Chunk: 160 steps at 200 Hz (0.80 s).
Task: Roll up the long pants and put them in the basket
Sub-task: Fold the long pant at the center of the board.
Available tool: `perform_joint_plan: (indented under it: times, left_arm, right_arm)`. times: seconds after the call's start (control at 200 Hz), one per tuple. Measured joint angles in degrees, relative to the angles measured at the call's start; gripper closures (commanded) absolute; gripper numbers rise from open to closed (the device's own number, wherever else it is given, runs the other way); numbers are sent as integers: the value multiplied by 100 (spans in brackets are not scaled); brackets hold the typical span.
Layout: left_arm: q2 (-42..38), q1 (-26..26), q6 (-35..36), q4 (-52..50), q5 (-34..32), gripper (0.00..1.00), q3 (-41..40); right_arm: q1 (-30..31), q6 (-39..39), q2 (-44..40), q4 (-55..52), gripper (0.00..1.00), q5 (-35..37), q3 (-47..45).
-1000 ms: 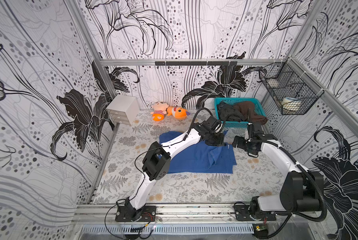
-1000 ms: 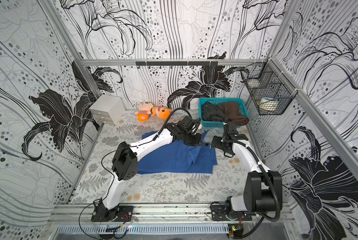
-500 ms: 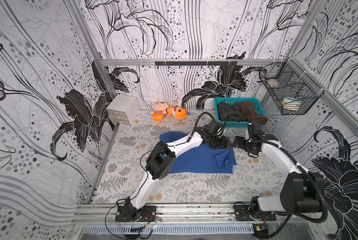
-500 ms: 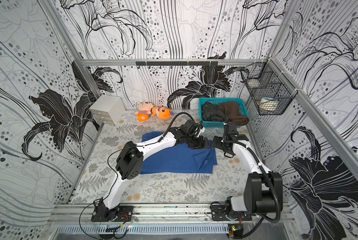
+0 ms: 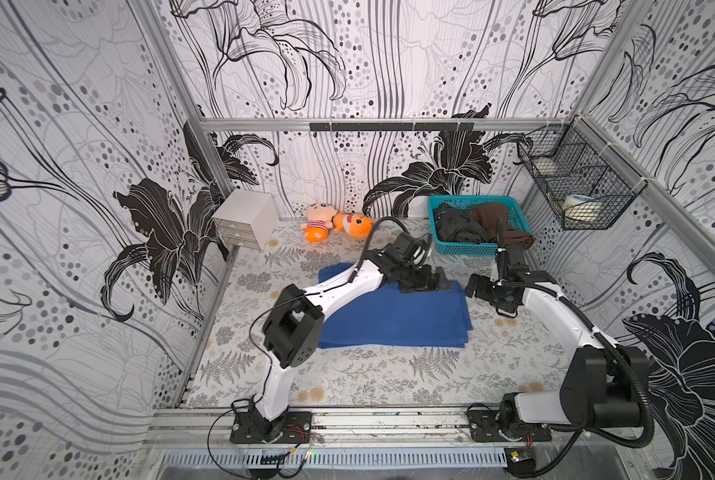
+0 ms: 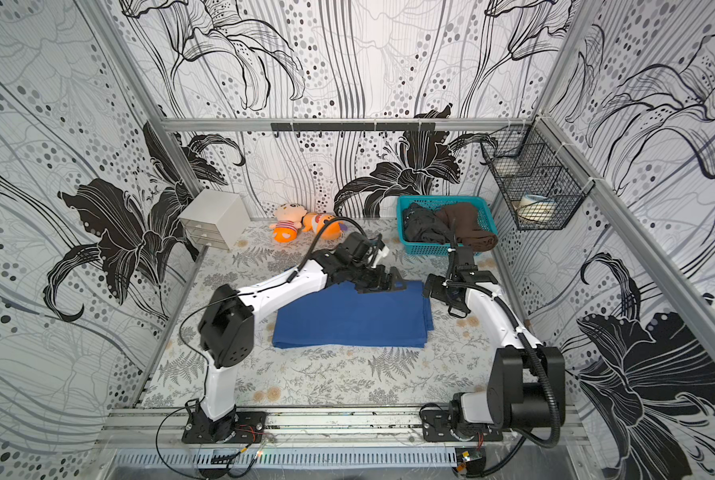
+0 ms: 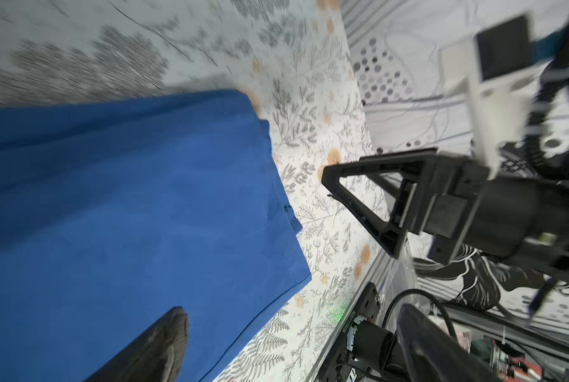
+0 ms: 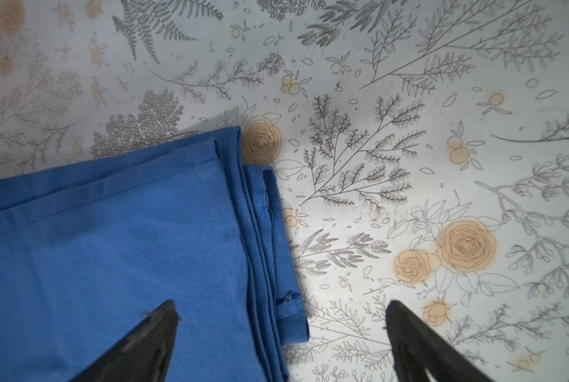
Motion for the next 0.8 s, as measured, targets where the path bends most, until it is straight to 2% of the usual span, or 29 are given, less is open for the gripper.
perform_joint_plan:
  times: [0.215, 0.506, 0.636, 0.801]
  left_arm:
    - [-1392, 1139, 109, 35, -529, 1, -1502]
    - [-2039, 1421, 328, -232, -1029, 1, -2787]
    - [-2317, 1764, 297, -168, -1029, 1, -3530]
    - [-2424, 1989, 256, -111, -1058, 1, -3853]
  right_arm:
    - [9, -85, 310, 31, 1, -389, 0]
    - [555, -232, 656, 59, 0, -586, 11]
    - [907, -321, 815, 33, 0, -579, 72]
    - [1113, -323, 964, 7, 0, -538, 146]
